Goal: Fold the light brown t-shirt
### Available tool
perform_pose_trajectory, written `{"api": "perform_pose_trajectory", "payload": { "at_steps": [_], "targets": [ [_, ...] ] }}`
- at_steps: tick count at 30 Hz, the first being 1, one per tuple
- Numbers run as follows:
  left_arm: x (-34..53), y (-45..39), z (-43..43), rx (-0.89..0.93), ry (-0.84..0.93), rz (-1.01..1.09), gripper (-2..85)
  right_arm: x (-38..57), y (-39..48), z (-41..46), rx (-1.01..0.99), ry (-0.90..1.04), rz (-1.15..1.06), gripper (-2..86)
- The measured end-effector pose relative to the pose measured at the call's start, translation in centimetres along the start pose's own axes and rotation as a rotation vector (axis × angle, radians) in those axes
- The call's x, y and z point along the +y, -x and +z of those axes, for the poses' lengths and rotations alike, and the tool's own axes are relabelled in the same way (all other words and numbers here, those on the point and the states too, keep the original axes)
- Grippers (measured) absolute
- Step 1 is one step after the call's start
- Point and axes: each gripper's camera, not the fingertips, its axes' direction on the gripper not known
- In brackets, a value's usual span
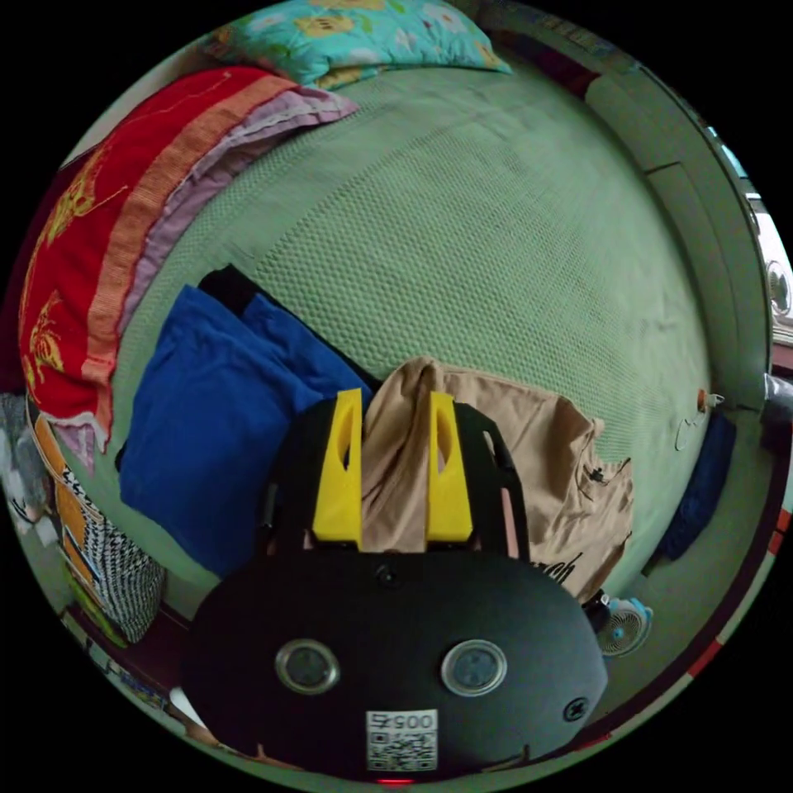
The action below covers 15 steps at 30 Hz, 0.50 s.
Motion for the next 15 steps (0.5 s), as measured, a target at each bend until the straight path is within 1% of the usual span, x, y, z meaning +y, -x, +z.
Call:
{"api": "perform_pose_trajectory", "payload": {
  "at_steps": [3,4,5,7,12,15],
  "targets": [
    [-0.1,0.8,0.1,0.028,-0.009,-0.015,4.8,-1.6,0.5,1.1,0.079,0.002,0.038,3.7],
    [-0.1,0.9,0.1,0.036,-0.011,-0.014,4.8,-1.9,0.5,0.8,0.102,-0.029,0.051,0.4],
    [-0.1,1.0,0.1,0.039,-0.012,-0.014,4.8,-2.1,0.3,0.3,0.085,-0.056,0.062,-0.3],
    [-0.1,1.2,0.2,0.046,-0.017,-0.017,4.8,-2.2,-0.2,-0.5,0.057,-0.093,0.060,-0.8],
    [0.0,1.2,0.1,0.067,-0.033,-0.010,4.9,-1.6,-2.5,-1.5,0.063,-0.134,0.093,-0.8],
    [0.2,1.1,0.3,0.055,-0.027,-0.007,4.9,-1.3,-4.4,-0.5,-0.050,-0.113,0.133,0.0]
  ]
}}
